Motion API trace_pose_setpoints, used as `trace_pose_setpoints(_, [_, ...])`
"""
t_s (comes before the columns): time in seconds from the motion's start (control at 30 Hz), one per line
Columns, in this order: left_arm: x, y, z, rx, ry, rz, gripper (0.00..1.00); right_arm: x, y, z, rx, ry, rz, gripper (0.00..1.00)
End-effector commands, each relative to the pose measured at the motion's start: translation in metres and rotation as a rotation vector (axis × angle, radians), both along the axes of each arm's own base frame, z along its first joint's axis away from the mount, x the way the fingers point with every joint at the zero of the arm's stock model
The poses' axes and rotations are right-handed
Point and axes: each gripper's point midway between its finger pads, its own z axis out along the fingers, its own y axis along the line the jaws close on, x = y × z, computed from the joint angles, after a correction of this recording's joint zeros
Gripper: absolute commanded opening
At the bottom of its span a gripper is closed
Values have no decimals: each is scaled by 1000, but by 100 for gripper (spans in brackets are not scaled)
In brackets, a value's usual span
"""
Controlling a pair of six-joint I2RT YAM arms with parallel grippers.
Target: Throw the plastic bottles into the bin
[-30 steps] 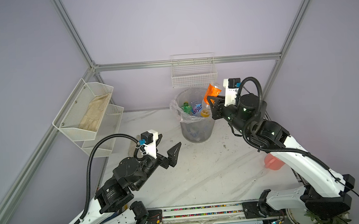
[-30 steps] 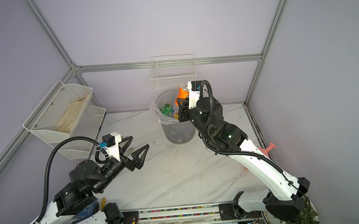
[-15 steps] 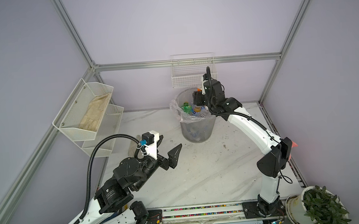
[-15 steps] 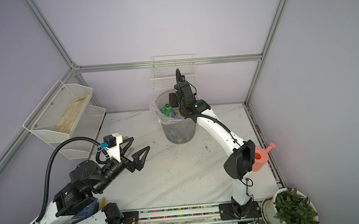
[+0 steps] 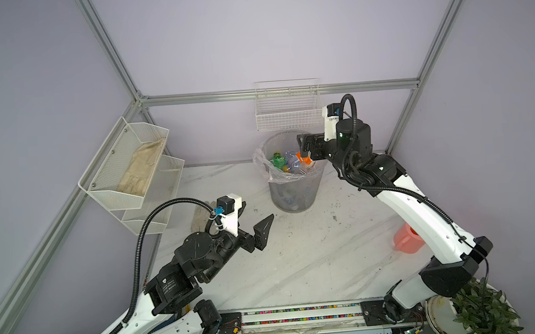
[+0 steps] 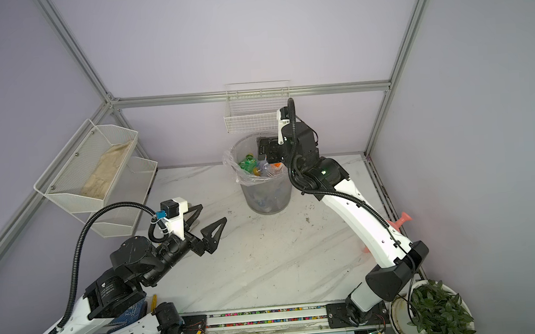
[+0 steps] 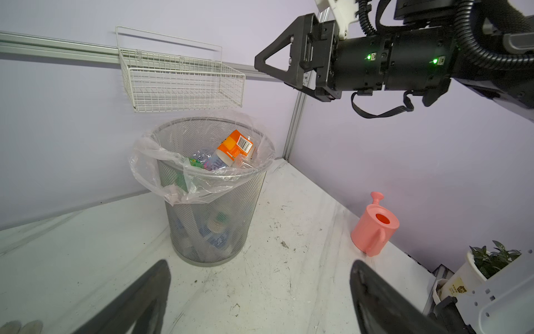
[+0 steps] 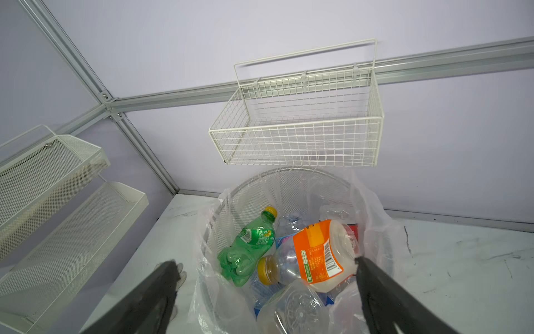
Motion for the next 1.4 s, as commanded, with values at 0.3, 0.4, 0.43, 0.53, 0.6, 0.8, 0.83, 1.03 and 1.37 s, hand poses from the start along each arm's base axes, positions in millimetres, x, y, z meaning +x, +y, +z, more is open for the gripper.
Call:
trace_pose_setpoints(0.3, [15,-12,7,48,24,38,97,-25,-29,8,-25,-136,-27,98])
trace_pose_setpoints(0.4, [25,-20,-4,108,46,56,99,-41,-39,14,1,-226,-23,98])
trace_pose_setpoints(0.43, [27,-21,-7,124,50,64,99,-47,-44,17,16,-259,-26,98])
trace_pose_setpoints(0.53, [36,-15,-12,158,57,123,100,-59,-62,18,19,-311,-69,97])
trace_pose_setpoints(0.6, [44,-6,-16,178,65,186,100,-59,-68,6,-11,-288,-98,97])
trace_pose_setpoints(0.8, [70,32,-39,184,158,343,100,-51,-80,-44,-86,-168,-182,98])
trace_pose_setpoints(0.83, [72,38,-43,179,173,363,100,-51,-83,-50,-85,-159,-197,97])
trace_pose_setpoints(1.03, [89,76,-75,156,249,497,100,-62,-113,-95,-52,-144,-321,97])
trace_pose_setpoints(1.37, [95,142,-128,238,327,780,100,-78,-159,-166,-209,-92,-507,97])
